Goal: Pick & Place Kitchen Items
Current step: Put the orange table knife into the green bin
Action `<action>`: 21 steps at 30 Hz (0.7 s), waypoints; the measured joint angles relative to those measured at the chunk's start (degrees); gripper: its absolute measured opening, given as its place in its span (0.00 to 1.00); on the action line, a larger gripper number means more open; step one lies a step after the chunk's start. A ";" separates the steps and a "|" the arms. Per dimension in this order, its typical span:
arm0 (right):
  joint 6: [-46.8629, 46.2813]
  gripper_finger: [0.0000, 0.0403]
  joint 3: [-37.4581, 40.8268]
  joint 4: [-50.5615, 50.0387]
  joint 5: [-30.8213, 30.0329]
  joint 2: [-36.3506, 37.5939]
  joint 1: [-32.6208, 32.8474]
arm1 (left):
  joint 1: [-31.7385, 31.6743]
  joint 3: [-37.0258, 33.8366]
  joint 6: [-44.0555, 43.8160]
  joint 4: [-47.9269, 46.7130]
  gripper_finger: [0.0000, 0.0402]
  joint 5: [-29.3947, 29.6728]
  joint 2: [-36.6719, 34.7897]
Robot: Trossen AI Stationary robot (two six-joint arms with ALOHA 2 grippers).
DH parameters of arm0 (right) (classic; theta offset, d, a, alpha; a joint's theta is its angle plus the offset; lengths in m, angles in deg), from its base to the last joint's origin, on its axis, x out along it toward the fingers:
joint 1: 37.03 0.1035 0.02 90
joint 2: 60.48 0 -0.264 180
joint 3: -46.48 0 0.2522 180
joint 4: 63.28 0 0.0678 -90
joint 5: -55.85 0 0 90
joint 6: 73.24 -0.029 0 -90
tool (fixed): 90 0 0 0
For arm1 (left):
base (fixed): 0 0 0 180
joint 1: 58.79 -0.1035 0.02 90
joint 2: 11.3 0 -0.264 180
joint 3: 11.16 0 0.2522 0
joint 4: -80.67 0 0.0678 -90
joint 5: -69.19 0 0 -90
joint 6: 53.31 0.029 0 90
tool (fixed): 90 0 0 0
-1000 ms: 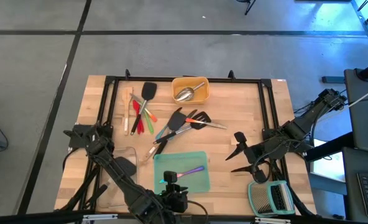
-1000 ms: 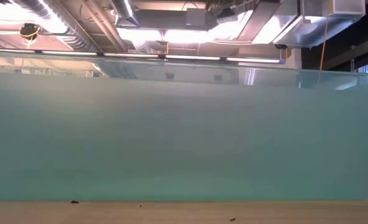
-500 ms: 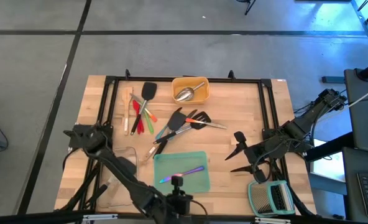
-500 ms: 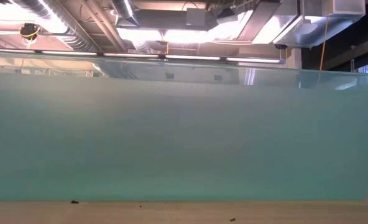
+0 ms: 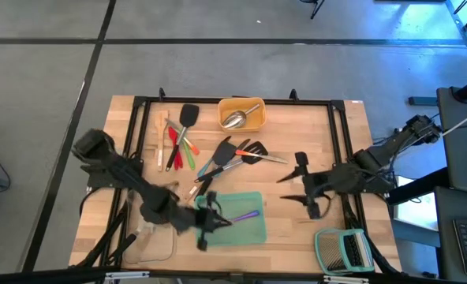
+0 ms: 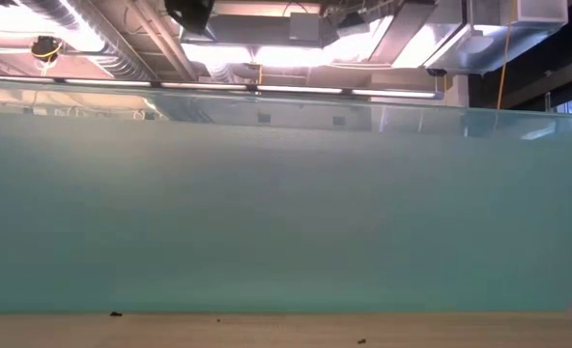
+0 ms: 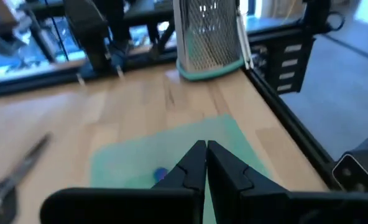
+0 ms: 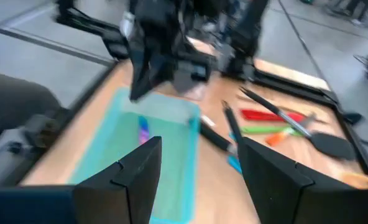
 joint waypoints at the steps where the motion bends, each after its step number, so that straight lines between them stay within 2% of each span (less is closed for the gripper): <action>1: 0.16 0.54 0.00 -0.03 0.00 -0.80 -1.30 | -1.24 -1.72 1.11 0.41 0.02 -1.85 -2.21; 4: 2.28 0.54 0.02 0.05 2.10 -4.24 -5.91 | -4.83 -5.81 4.81 0.89 0.02 -5.73 -8.64; 6: 4.44 0.54 0.04 1.54 5.74 -6.69 -9.75 | -7.30 -7.98 7.01 1.73 0.02 -8.26 -12.63; 10: 9.82 0.54 0.04 3.88 18.97 -10.63 -17.57 | -12.76 -12.04 9.22 2.49 0.02 -12.89 -18.30; 13: 14.20 0.54 0.07 4.17 29.27 -11.10 -23.13 | -16.59 -14.31 9.28 2.64 0.02 -13.42 -21.01; 15: 16.31 0.54 0.04 4.55 33.91 -11.08 -26.83 | -19.12 -15.45 9.28 2.50 0.02 -13.35 -21.90; 18: 17.96 0.54 0.04 6.09 38.14 -11.08 -32.40 | -22.71 -16.26 9.29 2.38 0.02 -13.78 -22.00; 21: 18.07 0.54 0.04 8.96 39.65 -11.79 -37.71 | -26.15 -16.28 9.93 2.49 0.02 -15.44 -22.03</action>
